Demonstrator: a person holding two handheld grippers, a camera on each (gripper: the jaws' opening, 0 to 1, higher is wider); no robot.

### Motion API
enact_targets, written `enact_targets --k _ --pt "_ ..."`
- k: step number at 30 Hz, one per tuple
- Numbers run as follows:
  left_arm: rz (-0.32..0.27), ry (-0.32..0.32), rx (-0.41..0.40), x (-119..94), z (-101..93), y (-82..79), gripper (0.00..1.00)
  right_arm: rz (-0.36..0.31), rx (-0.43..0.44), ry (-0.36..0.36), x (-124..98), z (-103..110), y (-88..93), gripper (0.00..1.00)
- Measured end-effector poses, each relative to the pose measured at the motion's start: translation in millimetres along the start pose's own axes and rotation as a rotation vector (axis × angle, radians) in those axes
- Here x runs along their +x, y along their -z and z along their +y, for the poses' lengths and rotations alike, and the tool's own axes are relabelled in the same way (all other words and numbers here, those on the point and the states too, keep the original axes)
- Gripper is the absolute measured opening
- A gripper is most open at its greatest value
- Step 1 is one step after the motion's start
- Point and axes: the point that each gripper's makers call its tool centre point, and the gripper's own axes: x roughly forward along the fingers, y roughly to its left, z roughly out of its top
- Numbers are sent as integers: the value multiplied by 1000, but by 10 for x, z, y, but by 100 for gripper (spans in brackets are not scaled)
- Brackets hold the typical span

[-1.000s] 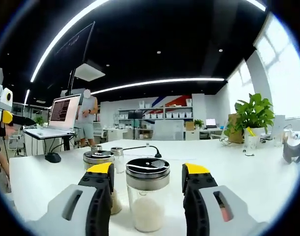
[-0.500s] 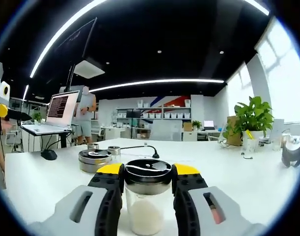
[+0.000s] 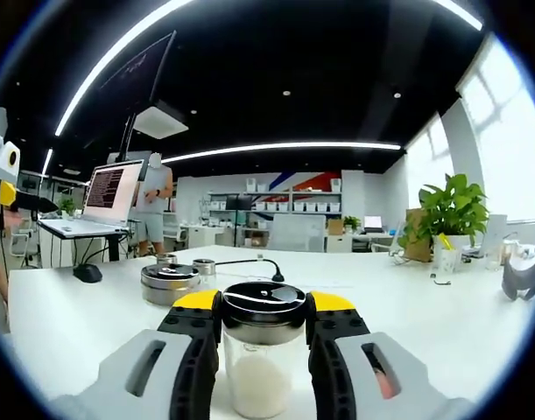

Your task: Rotate the seasoning bottle until the label or dispensing opening points toward the visible target arrow and the bottle remains upright within the marked orientation range

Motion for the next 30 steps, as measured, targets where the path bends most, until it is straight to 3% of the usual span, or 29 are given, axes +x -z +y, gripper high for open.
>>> enact_targets --k 15,30 --pt "-2 -2 0 -8 -5 -5 90 7 14 -44 -16 -8 5 37" --pt "1 0 1 1 -18 0 90 25 43 -145 -41 2 19 37"
